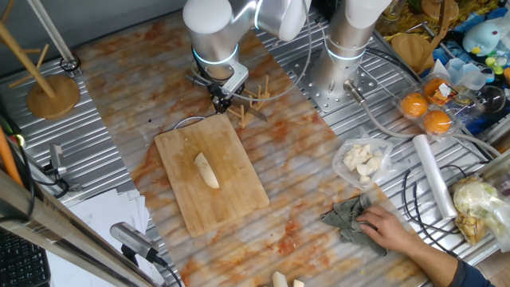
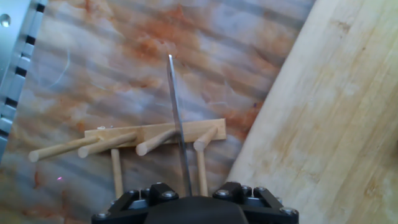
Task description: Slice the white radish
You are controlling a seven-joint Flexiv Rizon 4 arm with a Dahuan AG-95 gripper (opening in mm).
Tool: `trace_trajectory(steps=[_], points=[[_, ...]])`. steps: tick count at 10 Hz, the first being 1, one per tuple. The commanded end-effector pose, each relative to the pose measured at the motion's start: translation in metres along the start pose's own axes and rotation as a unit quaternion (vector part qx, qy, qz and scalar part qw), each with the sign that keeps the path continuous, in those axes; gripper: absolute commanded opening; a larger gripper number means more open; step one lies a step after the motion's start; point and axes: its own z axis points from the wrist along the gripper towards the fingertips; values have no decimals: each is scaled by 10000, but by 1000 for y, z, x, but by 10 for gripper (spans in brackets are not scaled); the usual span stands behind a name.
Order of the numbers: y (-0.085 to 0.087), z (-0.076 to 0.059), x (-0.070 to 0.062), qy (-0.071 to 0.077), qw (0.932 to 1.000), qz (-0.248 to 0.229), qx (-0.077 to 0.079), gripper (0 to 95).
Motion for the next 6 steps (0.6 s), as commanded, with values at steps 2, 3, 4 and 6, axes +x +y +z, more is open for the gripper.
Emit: trace_trajectory(steps=[2, 3, 4, 6], points=[[-2, 5, -1, 7, 10000, -26, 9, 570], [-2, 7, -1, 15, 10000, -35, 9, 570], [-2, 8, -1, 23, 10000, -42, 7, 570], [-2, 11, -2, 41, 10000, -44, 12, 570]])
